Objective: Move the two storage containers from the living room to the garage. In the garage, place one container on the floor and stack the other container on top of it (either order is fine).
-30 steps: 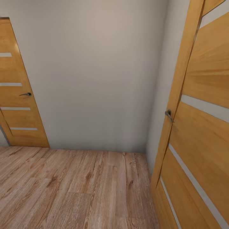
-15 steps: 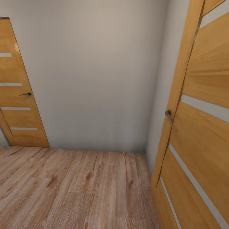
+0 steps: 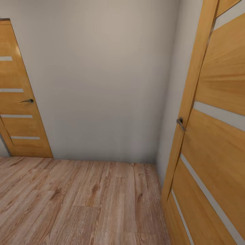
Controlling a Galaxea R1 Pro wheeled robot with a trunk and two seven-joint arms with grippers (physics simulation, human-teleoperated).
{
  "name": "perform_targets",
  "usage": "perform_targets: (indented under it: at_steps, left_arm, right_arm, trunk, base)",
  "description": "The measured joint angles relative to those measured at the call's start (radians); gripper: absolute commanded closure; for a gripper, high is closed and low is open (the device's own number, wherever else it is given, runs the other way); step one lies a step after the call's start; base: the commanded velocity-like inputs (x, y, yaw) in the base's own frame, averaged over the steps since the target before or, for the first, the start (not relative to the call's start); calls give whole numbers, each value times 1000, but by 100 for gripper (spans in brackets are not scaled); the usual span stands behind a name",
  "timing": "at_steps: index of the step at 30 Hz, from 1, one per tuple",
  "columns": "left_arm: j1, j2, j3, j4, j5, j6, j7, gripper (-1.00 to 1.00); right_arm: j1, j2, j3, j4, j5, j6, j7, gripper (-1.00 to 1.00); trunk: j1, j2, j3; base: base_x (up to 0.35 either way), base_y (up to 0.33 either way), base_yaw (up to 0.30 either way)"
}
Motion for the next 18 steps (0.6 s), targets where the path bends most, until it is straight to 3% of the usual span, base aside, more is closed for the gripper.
perform_targets:
  at_steps: [8, 18]
  left_arm:
    - [0, 0, 1, 0, 1, 0, 0, -100]
    - [0, 0, 0, 1, 1, 0, 0, -100]
  right_arm:
    - [0, 0, 1, 0, -1, 1, -1, -100]
    - [0, -2, 1, 0, -2, 7, -11, -100]
  trunk:
    - [0, 0, 0]
    - [-1, 0, 0]
  base:
    - [29, 0, 0]
    - [280, 0, 0]
